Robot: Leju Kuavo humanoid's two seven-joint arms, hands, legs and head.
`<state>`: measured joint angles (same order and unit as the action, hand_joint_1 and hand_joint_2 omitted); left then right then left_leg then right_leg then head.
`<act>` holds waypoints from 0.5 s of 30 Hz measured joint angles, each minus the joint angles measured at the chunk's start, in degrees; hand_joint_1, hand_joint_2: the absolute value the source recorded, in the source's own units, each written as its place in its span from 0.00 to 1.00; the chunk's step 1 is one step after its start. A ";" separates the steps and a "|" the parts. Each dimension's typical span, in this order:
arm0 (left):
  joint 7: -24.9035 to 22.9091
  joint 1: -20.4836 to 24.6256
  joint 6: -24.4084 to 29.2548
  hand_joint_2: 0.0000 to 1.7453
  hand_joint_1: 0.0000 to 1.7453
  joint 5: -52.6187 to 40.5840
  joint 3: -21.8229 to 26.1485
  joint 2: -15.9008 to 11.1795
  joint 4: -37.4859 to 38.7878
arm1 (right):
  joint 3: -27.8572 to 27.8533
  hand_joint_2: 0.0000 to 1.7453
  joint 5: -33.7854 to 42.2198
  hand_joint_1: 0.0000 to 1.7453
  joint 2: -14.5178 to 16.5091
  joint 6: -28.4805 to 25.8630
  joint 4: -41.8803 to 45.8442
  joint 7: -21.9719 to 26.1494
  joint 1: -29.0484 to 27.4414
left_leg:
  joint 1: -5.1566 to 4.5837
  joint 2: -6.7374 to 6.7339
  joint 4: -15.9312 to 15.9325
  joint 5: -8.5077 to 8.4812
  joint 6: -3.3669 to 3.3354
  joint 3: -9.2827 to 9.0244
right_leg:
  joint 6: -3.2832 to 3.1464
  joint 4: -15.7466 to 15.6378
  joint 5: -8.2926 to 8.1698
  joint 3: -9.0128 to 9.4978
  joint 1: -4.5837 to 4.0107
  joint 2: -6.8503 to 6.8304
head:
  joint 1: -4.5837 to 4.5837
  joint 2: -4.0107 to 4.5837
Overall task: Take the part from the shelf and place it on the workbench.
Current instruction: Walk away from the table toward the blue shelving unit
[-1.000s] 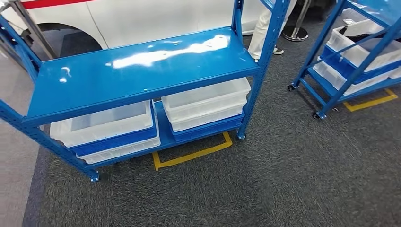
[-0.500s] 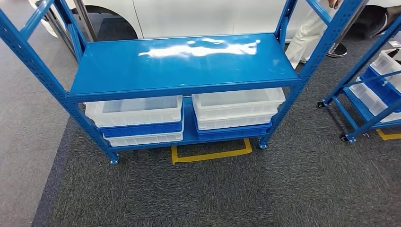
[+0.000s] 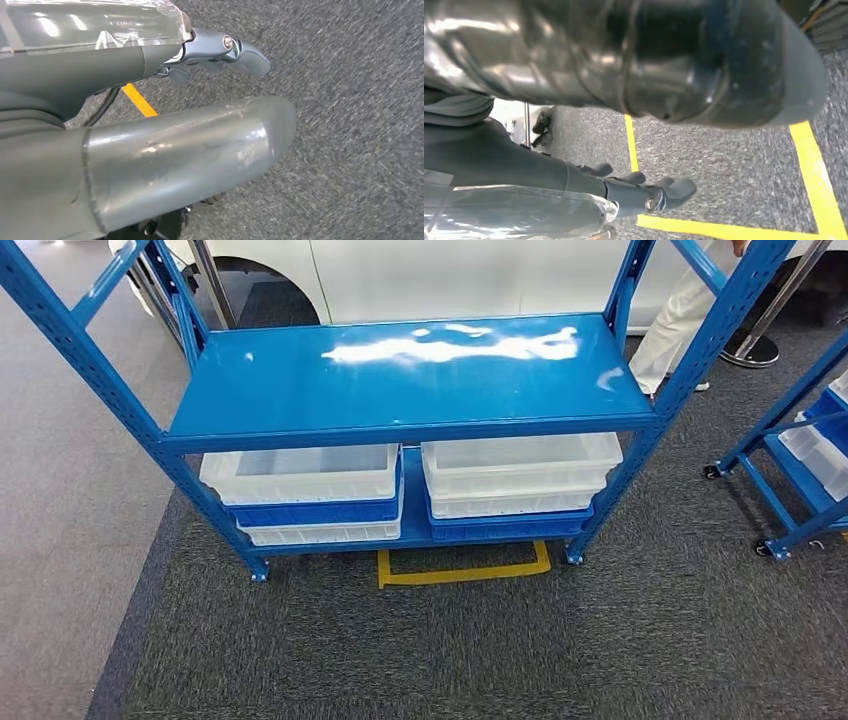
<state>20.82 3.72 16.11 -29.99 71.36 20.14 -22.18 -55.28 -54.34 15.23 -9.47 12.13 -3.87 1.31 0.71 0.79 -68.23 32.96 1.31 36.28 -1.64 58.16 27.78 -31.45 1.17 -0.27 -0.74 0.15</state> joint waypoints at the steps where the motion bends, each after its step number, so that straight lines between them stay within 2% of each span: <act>1: 0.01 -0.02 -0.01 0.00 0.00 0.00 0.00 -0.02 0.00 | -0.02 0.00 0.00 0.00 0.00 0.01 0.00 0.00 -0.03 | 0.05 -0.18 -3.46 1.30 0.22 1.75 | -0.05 0.03 0.07 0.01 -0.03 -0.18 | 0.00 0.00; 2: 0.01 -0.06 -0.01 0.00 0.00 0.01 0.01 -0.03 0.00 | -0.03 0.00 0.00 0.00 0.00 0.01 0.00 0.00 -0.05 | 0.08 -0.30 -5.41 1.58 0.37 2.80 | -0.05 0.08 0.18 0.06 -0.04 -0.34 | 0.00 0.00; 3: 0.01 -0.11 -0.01 0.00 0.00 0.01 0.01 -0.03 0.00 | -0.04 0.00 0.00 0.00 0.00 0.01 0.00 0.01 -0.05 | 0.10 -0.39 -5.24 0.71 0.42 2.83 | 0.01 0.14 0.30 0.17 -0.04 -0.45 | 0.00 0.00; 4: 0.01 -0.15 -0.01 0.00 0.00 0.01 0.01 -0.04 0.00 | -0.04 0.00 0.00 0.00 0.01 0.01 0.00 0.01 -0.03 | 0.11 -0.47 -2.85 -1.12 0.39 1.75 | 0.13 0.21 0.47 0.34 -0.02 -0.51 | 0.00 0.00; 5: 0.01 -0.16 -0.01 0.00 0.00 0.01 0.01 -0.04 0.00 | -0.04 0.00 0.00 0.00 0.01 0.01 0.00 0.01 -0.02 | 0.12 -0.62 1.07 -3.37 0.26 -0.12 | 0.31 0.29 0.69 0.57 0.00 -0.57 | 0.00 0.00; 7: 0.01 -0.13 -0.03 0.00 0.00 0.01 -0.01 -0.05 0.00 | -0.05 0.00 0.00 0.00 0.02 0.03 0.00 0.01 0.00 | -0.08 -0.98 8.01 -5.96 -0.26 -3.49 | 0.87 0.51 1.16 0.88 -0.21 -0.66 | 0.02 0.00; 8: 0.01 -0.12 -0.04 0.00 0.00 0.01 -0.01 -0.04 0.00 | -0.06 0.00 0.00 0.00 0.02 0.06 0.00 0.01 0.01 | -0.21 -1.09 9.67 -6.22 -0.59 -4.29 | 1.18 0.54 1.32 0.94 -0.32 -0.69 | 0.03 0.00; 12: 0.06 -0.24 -0.13 0.00 0.00 0.10 0.00 0.05 0.00 | -0.11 0.00 0.06 0.00 -0.01 0.20 0.00 -0.01 0.14 | -0.16 -0.84 10.73 -6.19 -2.09 -4.88 | 2.40 0.83 1.94 1.20 -0.32 -0.65 | 0.04 0.00; 13: 0.09 -0.23 -0.14 0.00 0.00 0.14 0.00 0.09 0.00 | -0.14 0.00 0.07 0.00 -0.03 0.22 0.00 -0.01 0.15 | -0.03 -0.81 11.00 -6.25 -2.51 -5.08 | 2.60 2.60 3.03 0.43 -0.27 -0.53 | 0.05 0.00; 15: 0.13 -0.18 -0.16 0.00 0.00 0.18 0.00 0.14 0.00 | -0.22 0.00 0.09 0.00 -0.08 0.24 0.00 -0.01 0.11 | -0.05 -0.80 11.15 -6.12 -3.14 -5.30 | 2.85 9.35 6.33 -3.11 -0.25 -0.26 | 0.07 0.00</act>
<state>20.96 3.54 15.95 -29.81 71.36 20.28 -22.18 -55.49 -54.24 15.15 -9.23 12.13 -3.89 1.42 0.65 -0.02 -57.08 26.85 -1.83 30.98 1.21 67.52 34.11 -34.56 0.92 -0.53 -0.68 0.15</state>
